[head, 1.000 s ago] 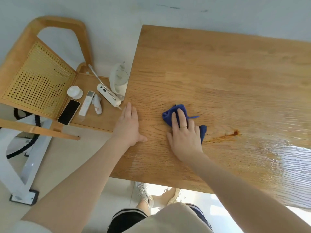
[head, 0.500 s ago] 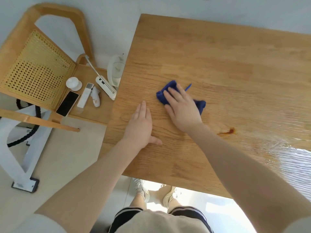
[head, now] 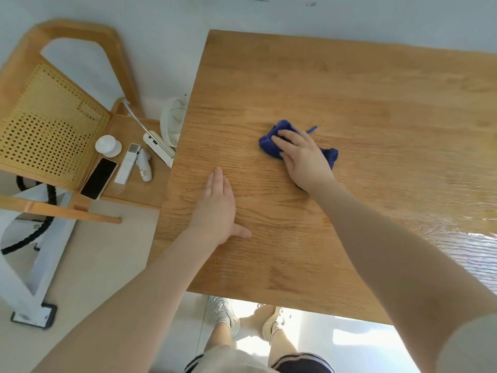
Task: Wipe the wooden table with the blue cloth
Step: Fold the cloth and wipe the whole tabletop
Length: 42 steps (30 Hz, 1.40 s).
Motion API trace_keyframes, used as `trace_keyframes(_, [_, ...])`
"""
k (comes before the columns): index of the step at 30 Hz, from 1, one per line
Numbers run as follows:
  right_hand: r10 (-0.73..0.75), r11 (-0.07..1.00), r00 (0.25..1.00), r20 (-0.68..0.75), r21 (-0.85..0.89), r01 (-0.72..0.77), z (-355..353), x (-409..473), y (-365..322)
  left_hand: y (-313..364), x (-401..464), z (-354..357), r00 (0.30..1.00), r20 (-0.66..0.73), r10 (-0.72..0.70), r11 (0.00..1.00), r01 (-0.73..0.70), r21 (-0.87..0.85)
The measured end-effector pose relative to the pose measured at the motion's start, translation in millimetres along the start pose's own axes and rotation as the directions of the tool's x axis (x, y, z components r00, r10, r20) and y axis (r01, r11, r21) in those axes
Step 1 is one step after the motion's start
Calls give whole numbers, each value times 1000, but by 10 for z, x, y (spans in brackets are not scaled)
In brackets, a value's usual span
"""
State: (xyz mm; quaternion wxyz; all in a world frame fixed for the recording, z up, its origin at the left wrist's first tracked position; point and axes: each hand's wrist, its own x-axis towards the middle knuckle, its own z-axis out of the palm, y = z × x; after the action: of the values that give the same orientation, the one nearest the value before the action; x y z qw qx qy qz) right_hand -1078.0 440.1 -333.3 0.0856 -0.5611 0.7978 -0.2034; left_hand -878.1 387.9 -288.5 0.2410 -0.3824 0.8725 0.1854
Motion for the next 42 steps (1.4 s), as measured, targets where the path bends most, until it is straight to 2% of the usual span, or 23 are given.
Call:
trace_keyframes(2, [38, 999, 999, 4, 2, -38, -5, 57, 1, 3, -3, 0, 1000, 13, -4, 1000, 4, -8])
trace_keyframes(4, [12, 1000, 1000, 1, 3, -12, -37, -100, -61, 17, -37, -5, 1000, 19, -13, 1000, 14, -18])
trace_keyframes(11, [-321, 947, 940, 114, 16, 321, -89, -1279, -219, 141, -104, -75, 997, 35, -70, 994, 72, -81])
trace_keyframes(14, [-377, 924, 912, 161, 6, 382, -86, -1203, -36, 224, -125, -16, 1000, -6, -16, 996, 15, -83])
trace_keyframes(16, [-308, 950, 947, 92, -30, 312, -101, -912, 108, 292, -124, 9, 997, -60, 53, 993, -59, -99])
trace_keyframes(19, [-95, 994, 995, -3, -62, 95, -186, -416, 319, 445, -98, 69, 987, -95, 132, 979, -145, -144])
trace_keyframes(23, [44, 994, 999, 6, -97, -43, -233, -250, 378, 668, -98, 142, 989, -7, 144, 980, -144, -136])
trace_keyframes(25, [-2, 995, 1000, 11, -96, 3, -235, -466, 284, 720, -114, 148, 993, 17, 118, 990, -116, -78])
trace_keyframes(29, [-198, 975, 975, 98, -81, 206, -192, -1193, 117, 795, -133, 199, 995, -26, 99, 994, -98, 39])
trace_keyframes(32, [-308, 942, 940, 149, -90, 323, -200, -1531, 94, 800, -125, 234, 995, -53, 90, 995, -88, 45])
trace_keyframes(34, [-334, 930, 929, 160, -105, 352, -231, -1445, 187, 768, -121, 246, 993, -74, 92, 995, -90, 38])
trace_keyframes(36, [-271, 948, 955, 121, -137, 287, -248, -1204, 346, 745, -111, 250, 991, -92, 101, 995, -98, 32])
trace_keyframes(38, [-124, 980, 992, 24, -153, 126, -301, -934, 541, 742, -104, 247, 990, -96, 102, 994, -98, 42])
trace_keyframes(40, [31, 988, 1000, -8, -151, -31, -357, -748, 671, 737, -94, 231, 989, -97, 111, 991, -103, 87])
trace_keyframes(42, [113, 984, 993, -14, -139, -114, -386, -691, 663, 725, -91, 207, 987, -95, 126, 986, -114, 122])
